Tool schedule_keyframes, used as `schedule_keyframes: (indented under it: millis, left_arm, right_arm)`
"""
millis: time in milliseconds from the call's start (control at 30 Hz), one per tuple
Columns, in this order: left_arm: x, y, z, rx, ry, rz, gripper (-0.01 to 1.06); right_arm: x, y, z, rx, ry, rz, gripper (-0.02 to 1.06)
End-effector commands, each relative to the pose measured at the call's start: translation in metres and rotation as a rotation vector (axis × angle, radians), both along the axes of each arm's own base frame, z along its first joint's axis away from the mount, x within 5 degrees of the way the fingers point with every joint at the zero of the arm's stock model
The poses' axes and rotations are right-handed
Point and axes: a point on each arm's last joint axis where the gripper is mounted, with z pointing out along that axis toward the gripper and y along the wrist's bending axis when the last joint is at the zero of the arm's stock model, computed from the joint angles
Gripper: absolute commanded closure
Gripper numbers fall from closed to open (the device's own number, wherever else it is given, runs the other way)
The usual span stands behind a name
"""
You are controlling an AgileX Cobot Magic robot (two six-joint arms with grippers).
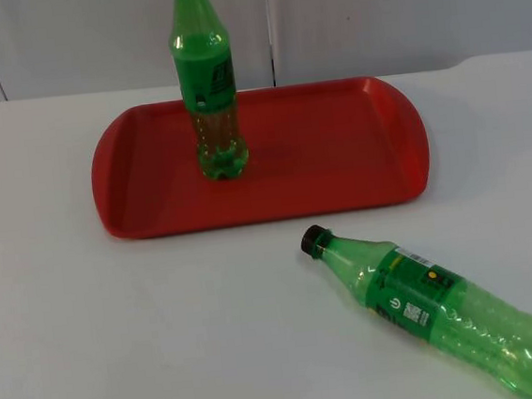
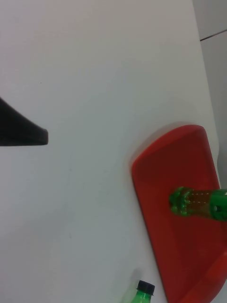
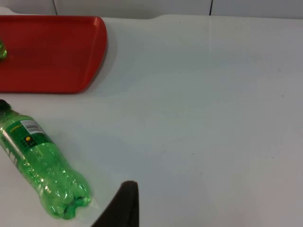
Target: Place the bottle upright on the tray.
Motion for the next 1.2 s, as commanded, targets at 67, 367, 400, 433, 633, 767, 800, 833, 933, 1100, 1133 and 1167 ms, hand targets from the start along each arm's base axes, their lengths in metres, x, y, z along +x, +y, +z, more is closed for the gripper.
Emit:
schedule_keyframes:
  millis: [67, 367, 400, 433, 633, 767, 800, 833, 933, 1100, 1133, 1167]
  left_arm:
    - [0.000, 0.000, -0.001, -0.001, -0.005, -0.001, 0.00]
    - [0.000, 0.000, -0.001, -0.001, -0.005, -0.001, 0.00]
    - [0.000, 0.000, -0.001, -0.001, -0.005, -0.001, 0.00]
    - [0.000, 0.000, -0.001, -0.001, -0.005, -0.001, 0.00]
    - [0.000, 0.000, -0.001, -0.001, -0.005, -0.001, 0.00]
    - [0.000, 0.000, -0.001, -0.001, -0.005, -0.001, 0.00]
    - [0.000, 0.000, -0.001, -0.001, -0.005, -0.001, 0.00]
    - [0.000, 0.000, -0.001, -0.001, -0.005, -0.001, 0.00]
    - [0.000, 0.000, -0.001, -0.001, -0.005, -0.001, 0.00]
    - [0.000, 0.000, -0.001, -0.001, -0.005, -0.001, 0.00]
    - [0.000, 0.000, -0.001, -0.001, -0.005, -0.001, 0.00]
    - [0.000, 0.000, -0.001, -0.001, -0.005, -0.001, 0.00]
  right_arm:
    - [0.000, 0.000, 0.000, -0.004, -0.011, 0.006, 0.01]
    - [0.043, 0.006, 0.008, -0.021, 0.206, 0.018, 0.01]
    - [0.051, 0.008, 0.011, -0.025, 0.234, 0.024, 0.01]
    - [0.060, 0.009, 0.013, -0.037, 0.262, 0.036, 0.01]
    - [0.104, 0.017, 0.022, -0.044, 0.391, 0.068, 0.01]
    - [0.131, 0.022, 0.023, -0.045, 0.483, 0.090, 0.01]
    - [0.140, 0.024, 0.021, -0.041, 0.512, 0.098, 0.01]
    - [0.140, 0.024, 0.021, -0.041, 0.512, 0.098, 0.01]
    - [0.166, 0.029, 0.015, -0.038, 0.584, 0.132, 0.01]
    - [0.200, 0.034, -0.002, -0.040, 0.647, 0.145, 0.01]
    - [0.203, 0.035, -0.005, -0.035, 0.649, 0.145, 0.01]
    - [0.209, 0.036, -0.010, -0.035, 0.654, 0.149, 0.01]
